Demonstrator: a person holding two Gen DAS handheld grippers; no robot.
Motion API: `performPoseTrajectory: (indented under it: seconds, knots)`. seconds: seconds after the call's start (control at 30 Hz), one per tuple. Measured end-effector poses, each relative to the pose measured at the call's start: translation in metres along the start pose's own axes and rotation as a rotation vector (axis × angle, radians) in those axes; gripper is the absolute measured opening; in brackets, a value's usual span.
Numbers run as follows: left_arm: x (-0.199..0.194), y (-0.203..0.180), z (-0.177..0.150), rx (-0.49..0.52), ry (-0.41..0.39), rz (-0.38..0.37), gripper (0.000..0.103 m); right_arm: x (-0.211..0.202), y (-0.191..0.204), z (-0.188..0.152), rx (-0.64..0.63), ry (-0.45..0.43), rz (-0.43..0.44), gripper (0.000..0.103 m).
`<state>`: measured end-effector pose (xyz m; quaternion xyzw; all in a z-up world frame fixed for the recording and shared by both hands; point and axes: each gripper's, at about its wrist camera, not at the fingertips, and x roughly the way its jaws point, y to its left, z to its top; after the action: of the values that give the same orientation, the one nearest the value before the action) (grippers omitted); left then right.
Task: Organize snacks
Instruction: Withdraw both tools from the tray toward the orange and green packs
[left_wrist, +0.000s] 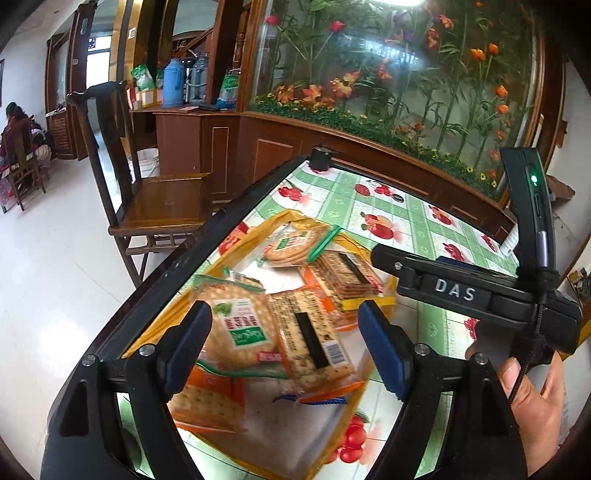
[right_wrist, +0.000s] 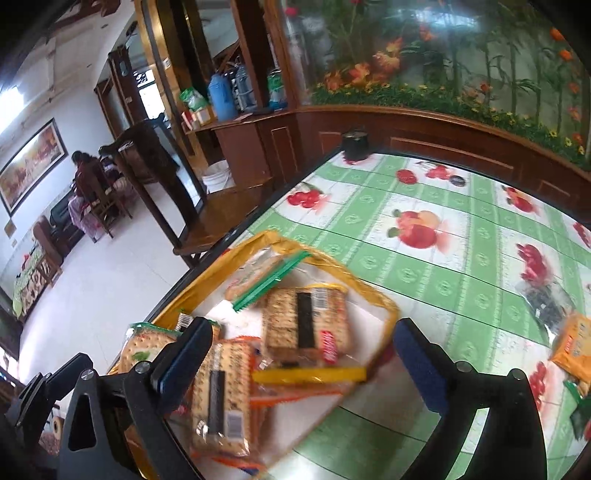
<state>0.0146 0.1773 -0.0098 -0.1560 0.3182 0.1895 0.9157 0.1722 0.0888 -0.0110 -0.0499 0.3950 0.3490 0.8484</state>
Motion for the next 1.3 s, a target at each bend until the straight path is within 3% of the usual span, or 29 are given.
performPoseTrajectory:
  seconds: [0.7,1.3]
  knots:
    - [0.004,-0.084,-0.013,0.101,0.045,-0.126,0.082,-0.083,-0.156,-0.070,0.265,-0.063,-0.171,0.100]
    - [0.026,-0.125,-0.023,0.138,0.113,-0.184,0.082,-0.130,-0.269,-0.124,0.427,-0.075,-0.320,0.100]
